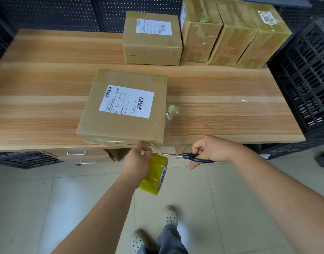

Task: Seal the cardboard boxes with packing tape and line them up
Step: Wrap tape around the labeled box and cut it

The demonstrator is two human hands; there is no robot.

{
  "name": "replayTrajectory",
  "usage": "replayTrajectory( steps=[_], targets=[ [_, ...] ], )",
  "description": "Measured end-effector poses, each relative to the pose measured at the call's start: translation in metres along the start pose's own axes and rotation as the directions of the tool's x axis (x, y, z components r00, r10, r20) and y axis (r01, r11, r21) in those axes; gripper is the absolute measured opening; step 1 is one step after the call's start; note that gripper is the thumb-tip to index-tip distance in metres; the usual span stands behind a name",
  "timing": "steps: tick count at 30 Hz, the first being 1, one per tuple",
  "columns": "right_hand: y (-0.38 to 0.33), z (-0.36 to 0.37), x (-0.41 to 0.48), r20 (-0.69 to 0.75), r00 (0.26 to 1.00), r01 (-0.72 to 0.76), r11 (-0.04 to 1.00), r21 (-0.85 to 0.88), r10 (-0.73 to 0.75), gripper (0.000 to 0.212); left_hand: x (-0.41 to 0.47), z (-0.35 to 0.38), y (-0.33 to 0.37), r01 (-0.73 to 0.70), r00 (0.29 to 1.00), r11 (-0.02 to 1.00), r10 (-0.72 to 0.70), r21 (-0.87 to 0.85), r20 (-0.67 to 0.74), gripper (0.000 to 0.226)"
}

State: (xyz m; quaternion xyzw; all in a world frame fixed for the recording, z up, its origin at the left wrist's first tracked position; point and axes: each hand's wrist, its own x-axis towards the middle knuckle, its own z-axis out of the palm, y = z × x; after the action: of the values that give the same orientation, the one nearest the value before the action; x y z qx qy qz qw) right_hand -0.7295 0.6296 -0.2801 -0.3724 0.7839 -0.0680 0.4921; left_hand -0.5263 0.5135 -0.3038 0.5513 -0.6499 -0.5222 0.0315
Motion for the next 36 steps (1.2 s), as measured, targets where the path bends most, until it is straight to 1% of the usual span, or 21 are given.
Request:
replayTrajectory(
  steps=[4,8,13,20,24,27,32,34,36],
  targets=[
    [-0.001,0.002,-0.003,0.016,0.999,-0.042,0.999,-0.006,0.042,0.05,0.002,0.0,0.001,-0.007,1.0,1.0,0.007,0.014,0.004,0.016],
    [-0.003,0.003,-0.003,0.05,0.997,-0.063,0.997,-0.048,0.065,0.051,0.005,-0.001,0.001,-0.007,1.0,1.0,0.007,0.02,0.014,0.016],
    [-0.001,0.001,-0.005,0.098,0.994,-0.049,0.998,-0.026,0.051,0.034,0.006,-0.004,0.001,-0.007,0.999,1.0,0.006,0.021,0.05,0.017],
    [0.005,0.0,-0.01,0.111,0.99,-0.076,0.996,-0.055,0.082,0.037,0.006,0.002,0.002,-0.037,0.998,0.999,0.036,0.019,0.05,0.015],
    [0.005,-0.002,-0.014,0.119,0.99,-0.078,0.996,-0.033,0.082,0.033,0.007,0.006,0.004,-0.046,0.998,0.999,0.044,0.03,0.054,0.015],
    [0.007,-0.004,-0.018,0.101,0.991,-0.09,0.996,-0.027,0.092,0.032,0.009,0.008,0.008,-0.066,0.996,0.996,0.063,0.055,0.056,0.015],
    [0.012,-0.004,-0.017,0.043,0.994,-0.098,0.994,-0.056,0.101,0.05,0.01,0.013,0.014,-0.069,0.996,0.996,0.065,0.058,0.065,0.014],
    [0.01,-0.005,-0.018,0.024,0.994,-0.104,0.991,-0.078,0.106,0.05,0.011,0.015,0.016,-0.066,0.996,0.996,0.062,0.062,0.065,0.013],
    [0.015,-0.01,-0.024,0.006,0.992,-0.127,0.984,-0.123,0.129,0.046,0.014,0.011,0.016,-0.052,0.998,0.997,0.05,0.065,0.028,0.013]
  ],
)
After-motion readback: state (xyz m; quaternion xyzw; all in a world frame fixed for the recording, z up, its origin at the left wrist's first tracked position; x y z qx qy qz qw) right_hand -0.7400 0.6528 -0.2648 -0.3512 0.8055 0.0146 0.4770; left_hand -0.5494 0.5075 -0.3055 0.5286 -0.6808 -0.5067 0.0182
